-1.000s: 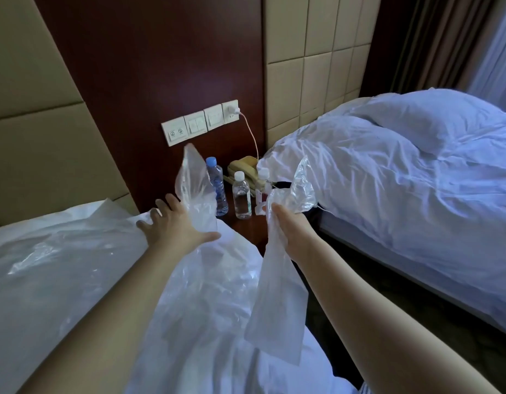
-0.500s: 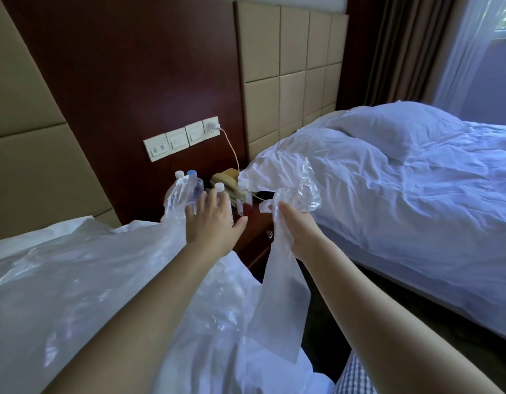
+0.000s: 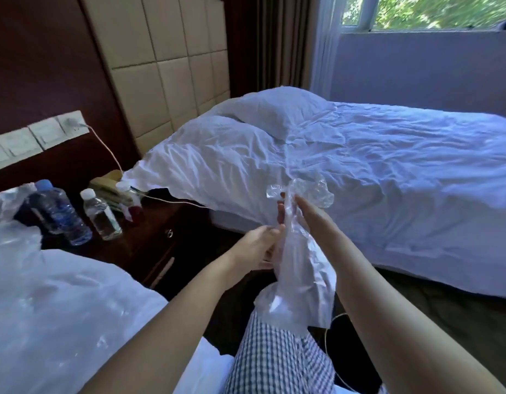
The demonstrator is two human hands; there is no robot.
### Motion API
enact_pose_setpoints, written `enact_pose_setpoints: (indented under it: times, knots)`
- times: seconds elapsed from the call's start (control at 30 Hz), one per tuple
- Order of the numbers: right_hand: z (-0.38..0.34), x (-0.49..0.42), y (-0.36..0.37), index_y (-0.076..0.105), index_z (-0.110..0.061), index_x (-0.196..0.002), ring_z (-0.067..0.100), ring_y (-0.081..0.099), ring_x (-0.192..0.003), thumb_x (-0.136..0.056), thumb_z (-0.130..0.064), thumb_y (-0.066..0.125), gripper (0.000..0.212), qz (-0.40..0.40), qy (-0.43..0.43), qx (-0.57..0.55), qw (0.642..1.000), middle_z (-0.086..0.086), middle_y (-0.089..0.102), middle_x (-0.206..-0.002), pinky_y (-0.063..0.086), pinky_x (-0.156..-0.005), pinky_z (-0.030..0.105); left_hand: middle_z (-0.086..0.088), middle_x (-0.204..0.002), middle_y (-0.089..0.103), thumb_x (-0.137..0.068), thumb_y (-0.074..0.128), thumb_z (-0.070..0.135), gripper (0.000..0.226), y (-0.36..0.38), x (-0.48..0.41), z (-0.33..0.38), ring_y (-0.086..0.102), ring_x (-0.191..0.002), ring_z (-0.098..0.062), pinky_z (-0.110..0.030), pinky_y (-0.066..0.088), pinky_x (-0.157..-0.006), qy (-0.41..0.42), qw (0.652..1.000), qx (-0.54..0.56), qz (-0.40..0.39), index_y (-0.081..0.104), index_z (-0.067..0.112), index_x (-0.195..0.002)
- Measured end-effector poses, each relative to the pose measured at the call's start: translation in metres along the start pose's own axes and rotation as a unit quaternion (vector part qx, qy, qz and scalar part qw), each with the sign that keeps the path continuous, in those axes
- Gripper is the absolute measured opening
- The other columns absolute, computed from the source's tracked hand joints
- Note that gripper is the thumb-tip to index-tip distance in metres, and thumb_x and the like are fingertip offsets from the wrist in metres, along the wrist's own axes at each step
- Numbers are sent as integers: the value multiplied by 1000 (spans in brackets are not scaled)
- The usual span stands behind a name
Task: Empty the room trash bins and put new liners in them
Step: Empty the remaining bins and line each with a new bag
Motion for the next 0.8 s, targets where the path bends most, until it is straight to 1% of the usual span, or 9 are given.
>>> enact_pose_setpoints:
  times: [0.1, 0.17, 0.2, 0.27, 0.33, 0.47, 0.57, 0.7, 0.8]
  knots:
    - [-13, 6, -49, 56, -14, -110, 2, 62, -74, -96, -43, 48, 34, -11, 0, 70, 997, -2, 64, -97, 48, -65, 12, -16, -90, 66, -71, 71, 45, 52, 39, -19, -19, 63, -76, -23, -30, 50, -71, -11, 997, 9, -71, 67, 0, -97]
    - [-16, 7, -87, 61, -4, -103, 12, 69, -67, -68, -50, 79, 60, 7, -18, 49, 999, 8, 70, -87, 55, -60, 23, -22, -100, 67, -77, 72, 33, 50, 64, -31, -29, 64, -87, -29, -37, 50, -81, -16, 994, 41, -102, 65, -9, -103]
    - [-17, 9, -105, 61, 1, -107, 20, 69, -70, -66, -48, 81, 67, 31, -10, 27, 999, 13, 69, -86, 57, -63, 30, -20, -98, 68, -82, 70, 29, 44, 75, -37, -29, 65, -86, -27, -36, 51, -81, -15, 993, 53, -101, 65, -8, -104]
    - [-19, 12, -153, 55, 3, -120, 27, 65, -77, -90, -37, 62, 51, 112, -2, 22, 993, 17, 65, -92, 54, -72, 36, -9, -83, 72, -91, 59, 21, 21, 93, -52, -31, 68, -74, -18, -29, 54, -71, -12, 996, 69, -62, 68, 2, -95]
    - [-16, 16, -194, 57, 1, -118, 28, 61, -75, -93, -35, 57, 43, 151, 22, 37, 988, 16, 58, -88, 52, -71, 36, -2, -65, 68, -94, 52, 15, 17, 107, -65, -35, 64, -58, -15, -29, 53, -60, -31, 995, 91, -20, 65, 7, -87]
    - [-7, 43, -234, 56, -10, -101, 19, 56, -78, -94, -27, 57, 19, 189, 42, 143, 971, 6, 53, -91, 51, -72, 32, -7, -71, 70, -95, 55, 15, 18, 126, -81, -46, 65, -68, -23, -37, 53, -74, -72, 991, 95, 56, 68, 5, -88]
    - [-5, 67, -230, 53, -9, -121, 19, 55, -99, -93, -18, 58, 30, 217, -61, 283, 932, 4, 54, -108, 46, -89, 34, -5, -68, 63, -96, 53, 15, 21, 138, -83, -49, 59, -60, -18, -27, 49, -58, -88, 985, 99, 107, 62, 9, -78]
    - [12, 95, -190, 59, -18, -112, 11, 59, -105, -90, -20, 63, 22, 56, -143, 346, 926, -3, 63, -112, 47, -87, 19, -10, -82, 62, -99, 46, 12, 16, 154, -84, -58, 60, -66, -21, -20, 48, -43, -134, 970, 174, 109, 59, 4, -99]
    - [29, 106, -170, 56, -27, -117, 1, 55, -107, -81, -35, 72, 40, -25, -158, 425, 891, -12, 59, -118, 46, -89, 16, -17, -90, 61, -97, 43, 9, 19, 157, -84, -64, 63, -76, -28, -33, 54, -61, -163, 961, 194, 111, 57, -1, -104]
Point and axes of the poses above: each hand's wrist, its own x-axis away from the middle knuckle, its own y-axis out of the palm, z = x × y, the point moved 5 cm from there along -x, towards the middle knuckle
